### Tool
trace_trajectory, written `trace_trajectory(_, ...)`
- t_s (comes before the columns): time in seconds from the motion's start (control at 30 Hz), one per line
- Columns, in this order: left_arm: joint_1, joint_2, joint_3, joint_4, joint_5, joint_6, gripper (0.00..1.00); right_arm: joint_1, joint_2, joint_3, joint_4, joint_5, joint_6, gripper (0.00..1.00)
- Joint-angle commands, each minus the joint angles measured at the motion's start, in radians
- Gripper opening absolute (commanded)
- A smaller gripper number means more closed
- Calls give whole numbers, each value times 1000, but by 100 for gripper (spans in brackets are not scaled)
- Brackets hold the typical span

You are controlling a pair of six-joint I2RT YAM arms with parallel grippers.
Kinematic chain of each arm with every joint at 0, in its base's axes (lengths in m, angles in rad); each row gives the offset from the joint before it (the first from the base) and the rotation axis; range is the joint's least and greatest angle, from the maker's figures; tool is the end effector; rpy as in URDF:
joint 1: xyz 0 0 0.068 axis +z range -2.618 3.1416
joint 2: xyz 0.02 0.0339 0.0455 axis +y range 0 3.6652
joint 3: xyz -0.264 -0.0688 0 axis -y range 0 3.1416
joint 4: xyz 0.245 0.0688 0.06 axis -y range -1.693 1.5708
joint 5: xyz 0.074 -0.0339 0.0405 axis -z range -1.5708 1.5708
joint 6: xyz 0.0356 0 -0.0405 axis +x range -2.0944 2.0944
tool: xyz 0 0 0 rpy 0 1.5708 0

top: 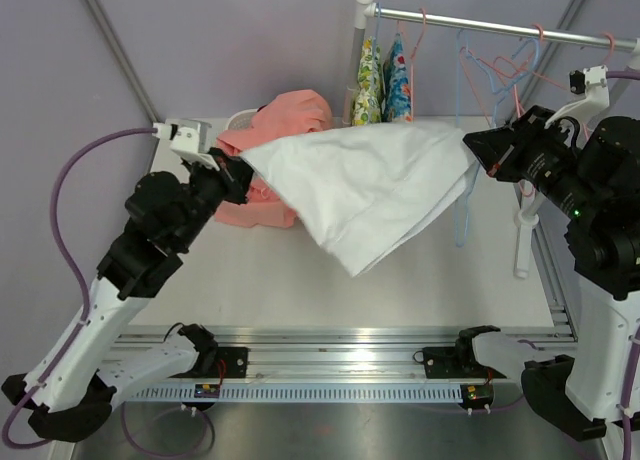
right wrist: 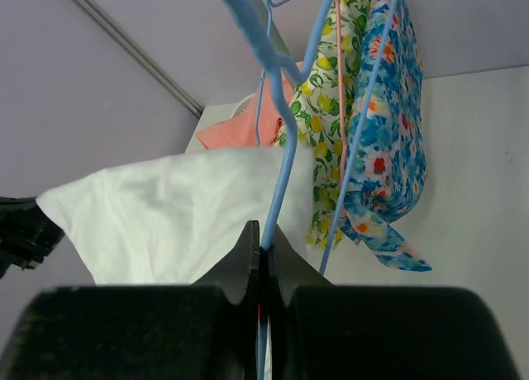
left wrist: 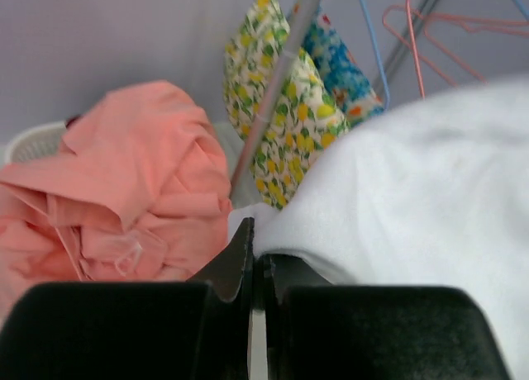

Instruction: Remove the skirt from the hanger

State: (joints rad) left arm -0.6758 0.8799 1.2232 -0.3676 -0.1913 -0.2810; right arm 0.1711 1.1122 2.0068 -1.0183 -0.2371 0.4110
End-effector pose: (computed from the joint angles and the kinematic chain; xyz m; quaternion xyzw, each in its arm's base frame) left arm 0.1378 -0.1018 0.4533 0.0743 0.7116 -0.2594 0.6487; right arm 0.1143 0.0282 0.5655 0.0113 0.7482 0.2736 0.6043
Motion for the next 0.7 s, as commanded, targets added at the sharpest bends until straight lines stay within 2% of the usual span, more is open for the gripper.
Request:
trace_trajectory(0.0, 57, 88, 137, -82, 41, 85, 0, -1, -26, 0, 90, -5, -14, 0)
trace_trajectory(0.13, 160, 237, 300, -44, 94, 95, 0, -1, -34, -13, 92, -13, -11, 0)
trace_trajectory(0.23, 234, 401, 491, -53, 131, 98, 0, -1, -38, -25, 84, -11, -21, 0)
trace_trajectory(0.27, 251, 450, 597, -57, 133, 95, 0, -1, -40, -29, 83, -13, -26, 0)
trace_trajectory(0.4, 361, 702, 818, -60, 284, 66, 0, -1, -51, -45, 75, -8, -43, 0)
trace_trajectory(0.5, 395, 830, 1000, -83, 349, 37, 0, -1, -64, -69, 75, -8, -49, 0)
trace_trajectory(0.57, 398, 918, 1042, -94, 360, 26, 0, -1, -72, -89, 78, -4, -52, 0)
trace_trajectory(0.67, 398, 906, 898, -9, 339, 2, 0, -1, -72, -98, 83, -5, -55, 0)
